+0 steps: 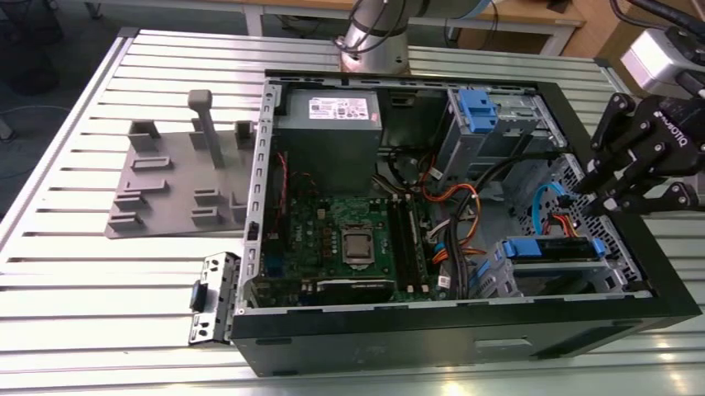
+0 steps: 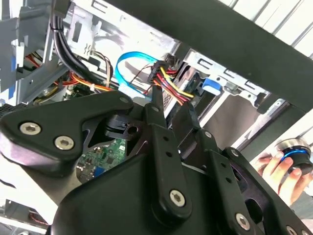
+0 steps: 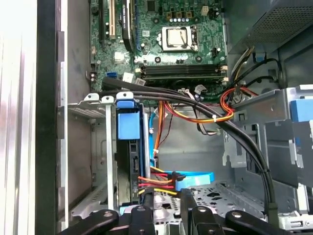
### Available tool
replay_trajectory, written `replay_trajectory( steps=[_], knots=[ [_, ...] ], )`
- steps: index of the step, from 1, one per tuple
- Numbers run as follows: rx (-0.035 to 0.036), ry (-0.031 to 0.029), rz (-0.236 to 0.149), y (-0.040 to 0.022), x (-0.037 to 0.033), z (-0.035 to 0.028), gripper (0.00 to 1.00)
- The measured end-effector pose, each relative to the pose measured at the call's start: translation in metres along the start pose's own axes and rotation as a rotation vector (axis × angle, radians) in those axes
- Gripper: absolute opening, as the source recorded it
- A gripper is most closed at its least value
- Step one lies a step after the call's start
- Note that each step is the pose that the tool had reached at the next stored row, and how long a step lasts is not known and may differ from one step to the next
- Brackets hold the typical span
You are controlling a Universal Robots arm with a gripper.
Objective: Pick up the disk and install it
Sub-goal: 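Insert the second disk wire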
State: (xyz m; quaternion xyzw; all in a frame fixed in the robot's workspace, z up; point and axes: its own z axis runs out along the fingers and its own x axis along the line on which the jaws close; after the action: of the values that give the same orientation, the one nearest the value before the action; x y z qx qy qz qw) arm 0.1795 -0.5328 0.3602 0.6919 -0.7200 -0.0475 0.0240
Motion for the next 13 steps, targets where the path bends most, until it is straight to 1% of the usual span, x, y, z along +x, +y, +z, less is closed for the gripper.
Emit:
replay_trajectory(
  steps=[2, 6, 8, 11, 13],
  knots=[
    [0.0, -0.0002, 0.0, 0.0019, -0.0011, 0.0004, 0.35],
    [0.0003, -0.0004, 0.0, 0.0081, -0.0008, 0.0028, 0.35],
    [0.0003, -0.0005, 0.0, 0.009, -0.0007, 0.006, 0.35],
    [0.0002, -0.0004, 0.0, 0.0085, -0.0006, 0.0114, 0.35],
    [0.0002, -0.0004, 0.0, 0.0084, -0.0005, 0.0136, 0.35]
  ],
)
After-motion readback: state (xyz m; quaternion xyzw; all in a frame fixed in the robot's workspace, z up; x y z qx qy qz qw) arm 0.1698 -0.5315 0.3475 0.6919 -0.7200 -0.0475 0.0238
